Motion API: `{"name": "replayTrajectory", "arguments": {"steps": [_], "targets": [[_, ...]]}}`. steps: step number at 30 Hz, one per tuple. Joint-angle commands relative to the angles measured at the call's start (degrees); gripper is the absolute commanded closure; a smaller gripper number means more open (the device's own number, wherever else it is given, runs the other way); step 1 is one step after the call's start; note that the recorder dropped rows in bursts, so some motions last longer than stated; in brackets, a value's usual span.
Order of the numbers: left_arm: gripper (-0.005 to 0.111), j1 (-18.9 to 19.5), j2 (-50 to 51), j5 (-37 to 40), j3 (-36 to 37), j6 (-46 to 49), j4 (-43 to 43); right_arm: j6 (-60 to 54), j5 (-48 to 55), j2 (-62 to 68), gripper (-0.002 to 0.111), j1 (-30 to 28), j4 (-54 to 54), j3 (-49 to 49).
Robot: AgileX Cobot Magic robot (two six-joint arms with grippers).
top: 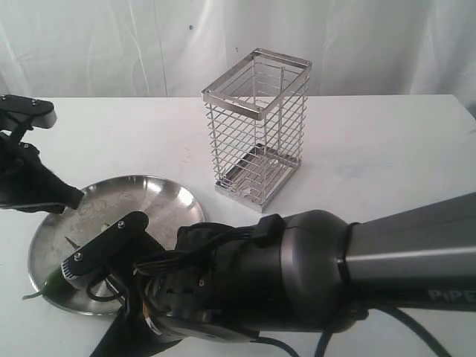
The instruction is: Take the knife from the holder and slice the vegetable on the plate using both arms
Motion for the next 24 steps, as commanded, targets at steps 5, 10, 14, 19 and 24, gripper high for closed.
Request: {"name": "replayTrajectory", "arguments": {"steps": [5, 10, 14, 19, 24], "targets": [[0.107, -0.02, -0.43, 10.53, -1.21, 15.84, -14.73, 0.16, -1.32, -0.03, 0.108, 0.07, -1.90, 0.00], [0.107, -0.02, -0.43, 10.39, -1.21, 15.95, -15.12, 0.16, -1.77, -0.03, 0.108, 0.07, -2.04, -0.73], [0.107, -0.02, -0.43, 10.39, -1.21, 16.37, -15.94, 0.16, -1.38, 0.21, 0.108, -0.42, -3.32, -1.35], [0.107, -0.02, -0.43, 10.15, -1.21, 16.81, -16.42, 0.16, -1.51, 0.21, 0.108, -1.97, -3.43, -1.35], [0.107, -0.02, -0.43, 9.25, -1.21, 16.81, -16.42, 0.16, -2.16, 0.21, 0.108, -2.13, -3.64, -1.35]]}}
